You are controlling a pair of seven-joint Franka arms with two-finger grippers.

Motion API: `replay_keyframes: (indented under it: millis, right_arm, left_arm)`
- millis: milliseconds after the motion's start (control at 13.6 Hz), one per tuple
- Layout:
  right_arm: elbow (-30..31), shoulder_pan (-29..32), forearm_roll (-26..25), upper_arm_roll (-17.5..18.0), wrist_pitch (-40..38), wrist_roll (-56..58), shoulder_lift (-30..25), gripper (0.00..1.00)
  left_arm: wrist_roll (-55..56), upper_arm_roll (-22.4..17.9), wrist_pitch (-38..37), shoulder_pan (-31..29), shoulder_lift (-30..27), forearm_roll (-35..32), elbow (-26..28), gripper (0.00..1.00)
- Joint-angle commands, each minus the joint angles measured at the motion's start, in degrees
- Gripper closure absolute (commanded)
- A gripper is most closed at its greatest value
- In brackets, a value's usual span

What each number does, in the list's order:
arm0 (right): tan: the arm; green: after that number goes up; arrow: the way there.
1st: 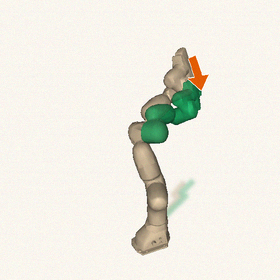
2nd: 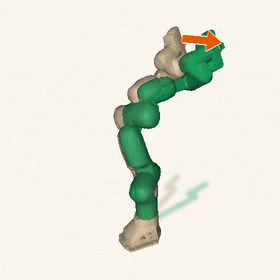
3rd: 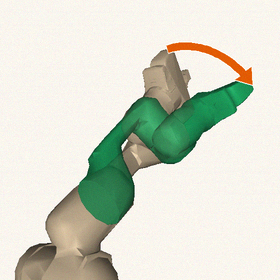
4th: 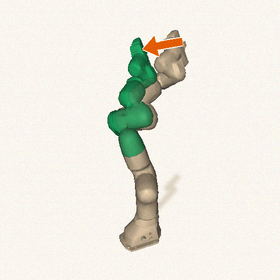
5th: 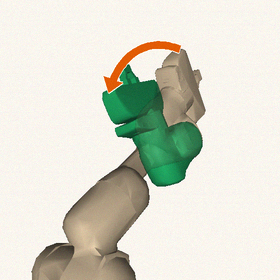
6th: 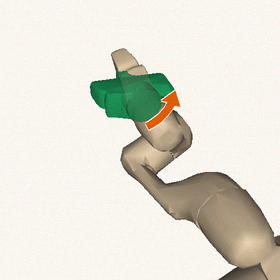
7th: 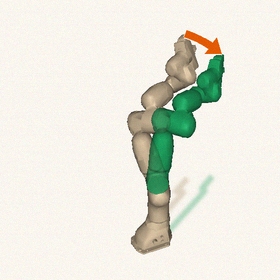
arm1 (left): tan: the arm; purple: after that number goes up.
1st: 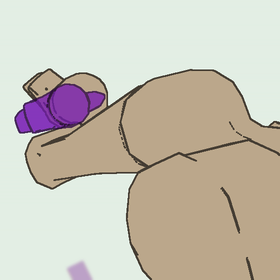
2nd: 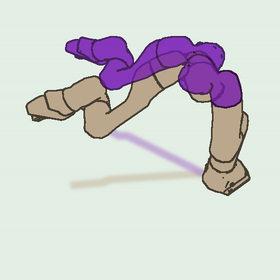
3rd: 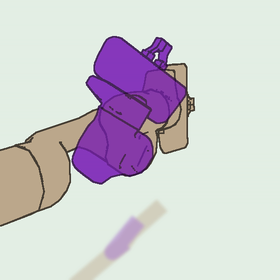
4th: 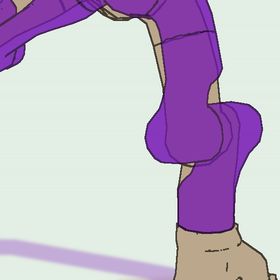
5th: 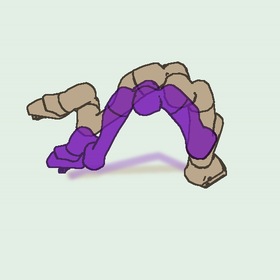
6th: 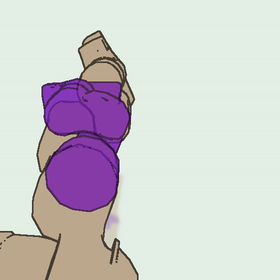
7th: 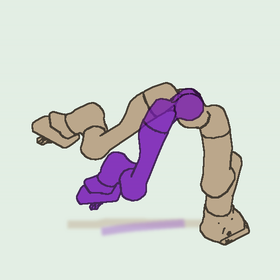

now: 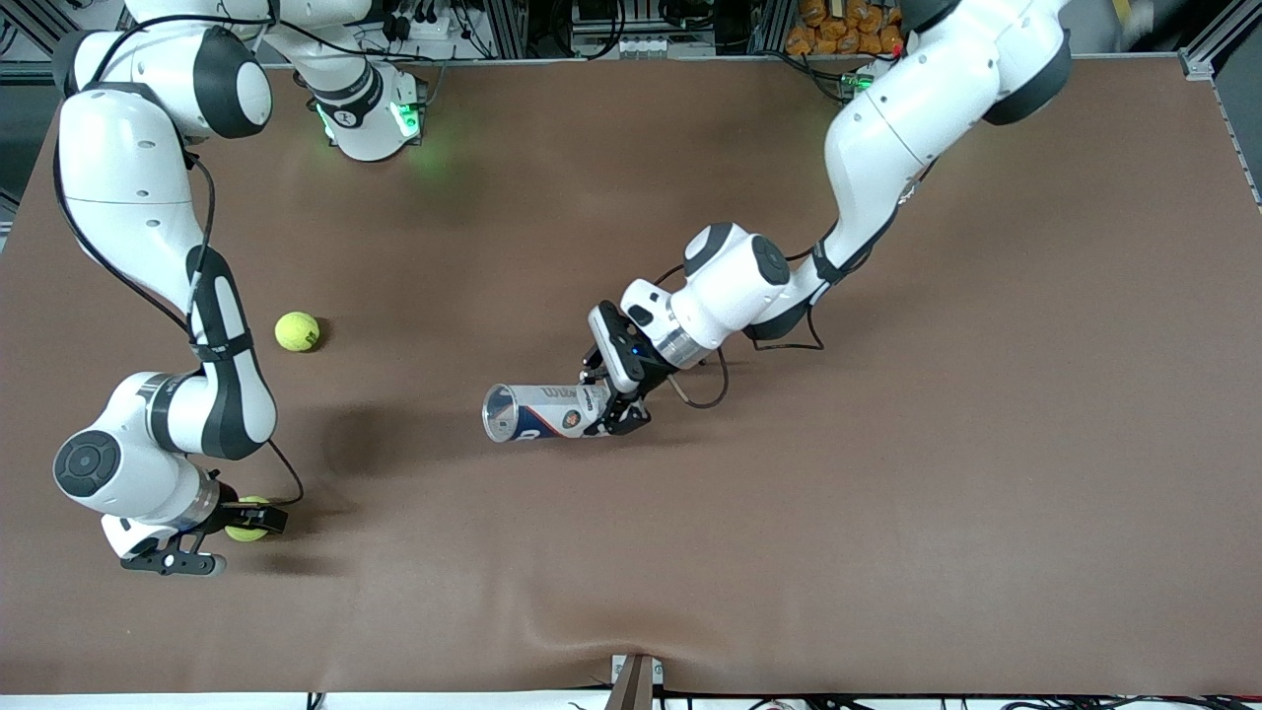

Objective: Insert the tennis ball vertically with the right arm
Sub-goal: 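Grasp the yellow-green tennis ball with the right gripper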

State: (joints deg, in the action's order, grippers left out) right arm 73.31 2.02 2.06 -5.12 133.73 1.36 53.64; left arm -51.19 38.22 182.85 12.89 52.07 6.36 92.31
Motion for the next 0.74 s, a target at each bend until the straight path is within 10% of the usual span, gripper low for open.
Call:
replay_keyframes:
  millis: [0, 294, 662]
  right_arm:
    - [-1.7, 1.7, 0.2, 0.5, -0.1, 1.4, 1.1, 0.66]
    - [-1.6, 2.2, 0.4, 0.6, -0.5, 5.1, 0.7, 0.95]
    - [-1.7, 1.8, 0.3, 0.7, -2.0, 5.4, -0.6, 1.00]
  left_arm:
    - [-1.1, 6.1, 1.2, -4.3, 4.2, -2.2, -0.5, 0.33]
    - [-1.5, 15.7, 1.5, -12.2, 11.5, -12.9, -0.7, 0.33]
    - [-1.5, 19.7, 8.5, -11.8, 19.5, -21.1, -1.9, 0.35]
